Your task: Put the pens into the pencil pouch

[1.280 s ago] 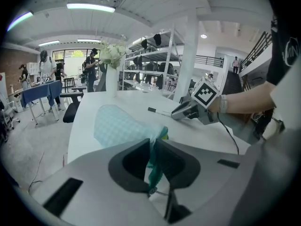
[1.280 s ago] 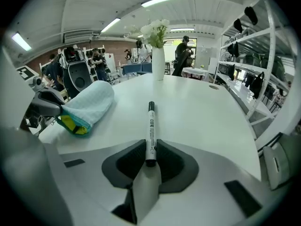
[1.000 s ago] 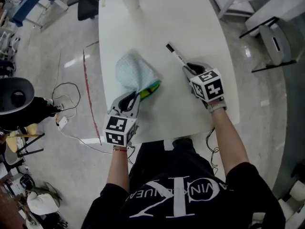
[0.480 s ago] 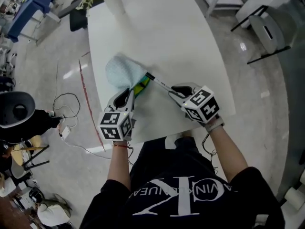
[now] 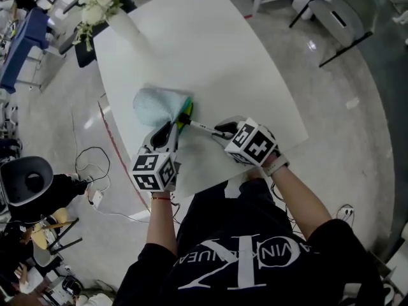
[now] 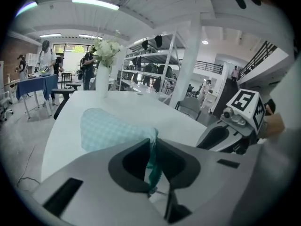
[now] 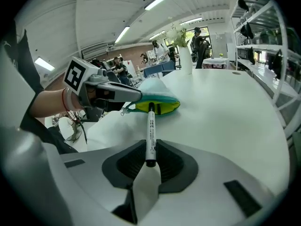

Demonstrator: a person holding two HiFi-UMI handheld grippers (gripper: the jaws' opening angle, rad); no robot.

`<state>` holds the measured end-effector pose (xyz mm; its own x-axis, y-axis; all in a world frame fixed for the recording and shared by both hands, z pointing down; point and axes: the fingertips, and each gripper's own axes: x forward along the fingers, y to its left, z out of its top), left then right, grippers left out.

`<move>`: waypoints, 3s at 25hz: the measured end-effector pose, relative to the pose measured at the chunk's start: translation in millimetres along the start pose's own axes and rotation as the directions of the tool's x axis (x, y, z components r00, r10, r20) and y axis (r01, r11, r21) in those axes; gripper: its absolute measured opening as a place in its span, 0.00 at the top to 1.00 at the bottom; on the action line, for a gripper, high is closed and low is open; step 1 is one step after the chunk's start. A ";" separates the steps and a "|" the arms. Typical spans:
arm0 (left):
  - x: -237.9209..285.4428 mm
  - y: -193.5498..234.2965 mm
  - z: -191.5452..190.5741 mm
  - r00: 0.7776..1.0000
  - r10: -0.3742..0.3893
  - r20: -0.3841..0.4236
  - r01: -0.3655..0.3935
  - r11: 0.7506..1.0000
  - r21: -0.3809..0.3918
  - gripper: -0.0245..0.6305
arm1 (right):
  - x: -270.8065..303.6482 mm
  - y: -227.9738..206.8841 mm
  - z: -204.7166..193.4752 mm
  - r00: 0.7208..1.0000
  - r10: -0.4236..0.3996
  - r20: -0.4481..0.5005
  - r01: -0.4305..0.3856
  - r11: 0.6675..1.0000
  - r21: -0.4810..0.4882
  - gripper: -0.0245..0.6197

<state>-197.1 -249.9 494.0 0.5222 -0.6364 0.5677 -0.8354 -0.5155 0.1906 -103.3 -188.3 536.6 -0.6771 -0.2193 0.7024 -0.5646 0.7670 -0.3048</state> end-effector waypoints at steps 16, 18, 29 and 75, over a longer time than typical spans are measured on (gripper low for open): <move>18.6 -43.6 0.4 0.983 -0.163 -0.079 0.170 0.981 0.092 0.90 | 2.6 -15.2 10.7 0.998 -0.060 0.002 0.060 0.997 0.056 0.84; 18.1 -47.8 -0.2 0.981 -0.177 -0.084 0.185 0.978 0.096 0.90 | 4.7 -15.6 13.6 0.998 -0.060 0.007 0.059 0.997 0.058 0.84; 14.7 -63.7 6.9 0.966 -0.250 -0.072 0.256 0.962 0.094 0.90 | 16.3 -18.1 41.6 0.996 -0.064 0.058 0.058 0.993 0.103 0.84; -66.3 -18.9 -26.0 0.979 0.183 0.086 -0.167 0.971 -0.172 0.93 | -72.5 -19.4 22.8 0.949 -0.079 0.305 0.080 0.997 0.012 0.95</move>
<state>-220.4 -183.1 473.6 0.3729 -0.7672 0.5219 -0.9276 -0.2955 0.2285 -54.1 -201.0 476.9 -0.7417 -0.4530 0.4946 -0.6222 0.7401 -0.2553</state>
